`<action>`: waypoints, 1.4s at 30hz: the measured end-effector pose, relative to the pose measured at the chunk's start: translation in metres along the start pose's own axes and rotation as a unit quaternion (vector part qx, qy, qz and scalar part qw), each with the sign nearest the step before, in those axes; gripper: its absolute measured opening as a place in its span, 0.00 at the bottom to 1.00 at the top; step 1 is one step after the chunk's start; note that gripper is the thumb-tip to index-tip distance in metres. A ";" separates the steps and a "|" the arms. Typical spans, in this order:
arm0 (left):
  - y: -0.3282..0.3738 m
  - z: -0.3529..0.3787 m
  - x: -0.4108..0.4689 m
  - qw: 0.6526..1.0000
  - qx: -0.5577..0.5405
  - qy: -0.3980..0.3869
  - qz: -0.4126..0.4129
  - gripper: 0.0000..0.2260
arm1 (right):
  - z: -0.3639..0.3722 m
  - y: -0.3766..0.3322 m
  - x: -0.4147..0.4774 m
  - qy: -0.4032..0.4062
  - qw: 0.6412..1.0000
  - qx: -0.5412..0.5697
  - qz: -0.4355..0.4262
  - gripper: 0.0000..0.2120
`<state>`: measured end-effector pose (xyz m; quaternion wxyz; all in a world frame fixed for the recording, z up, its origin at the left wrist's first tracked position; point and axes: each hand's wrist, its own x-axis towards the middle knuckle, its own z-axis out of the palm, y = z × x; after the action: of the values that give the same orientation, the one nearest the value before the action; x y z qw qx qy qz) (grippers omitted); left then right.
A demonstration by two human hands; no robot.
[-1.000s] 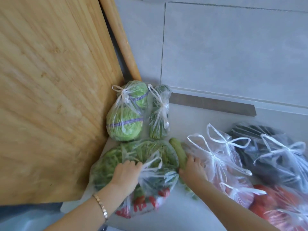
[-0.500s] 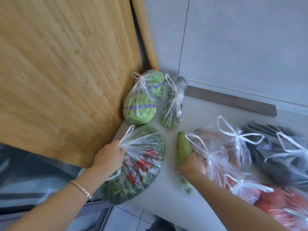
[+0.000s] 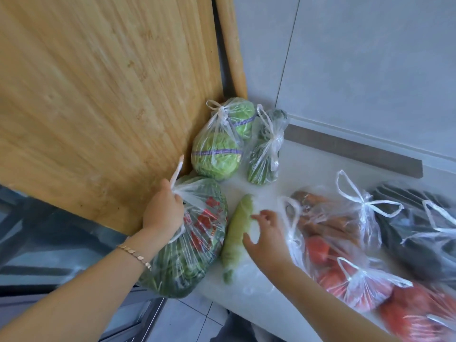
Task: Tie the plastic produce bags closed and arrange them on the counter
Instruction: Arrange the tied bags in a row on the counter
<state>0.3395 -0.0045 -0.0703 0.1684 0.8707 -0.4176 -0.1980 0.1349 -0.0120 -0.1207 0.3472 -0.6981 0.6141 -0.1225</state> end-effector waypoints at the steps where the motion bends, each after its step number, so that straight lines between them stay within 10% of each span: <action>1: 0.000 0.003 -0.001 1.000 -0.014 0.008 -0.002 0.08 | -0.006 0.002 -0.001 0.089 0.996 -0.018 -0.001 0.27; 6: -0.005 0.028 -0.028 0.981 0.083 -0.036 0.171 0.35 | -0.013 0.029 -0.007 0.060 0.951 0.040 0.302 0.50; 12: -0.026 0.058 -0.032 0.899 0.322 -0.243 0.171 0.49 | 0.020 0.028 -0.008 -0.046 0.884 0.204 0.418 0.58; 26: -0.039 0.058 0.004 0.899 0.318 -0.265 0.139 0.47 | 0.079 -0.023 0.059 0.070 0.886 0.274 0.366 0.36; 34: 0.007 0.052 0.010 0.855 0.407 -0.312 0.075 0.36 | 0.006 0.004 0.055 -0.204 0.954 0.008 0.219 0.36; 38: 0.087 0.043 0.007 0.836 0.450 -0.229 0.215 0.13 | -0.073 0.017 0.034 -0.127 0.983 -0.017 0.129 0.20; 42: 0.168 0.062 -0.012 0.867 0.286 -0.148 0.381 0.14 | -0.146 0.049 -0.001 -0.041 0.986 -0.073 0.143 0.16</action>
<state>0.1920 -0.1028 -0.0445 -0.0900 0.6145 -0.7750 -0.1169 0.0095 -0.0602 -0.0456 0.3344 -0.6309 0.7001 0.0025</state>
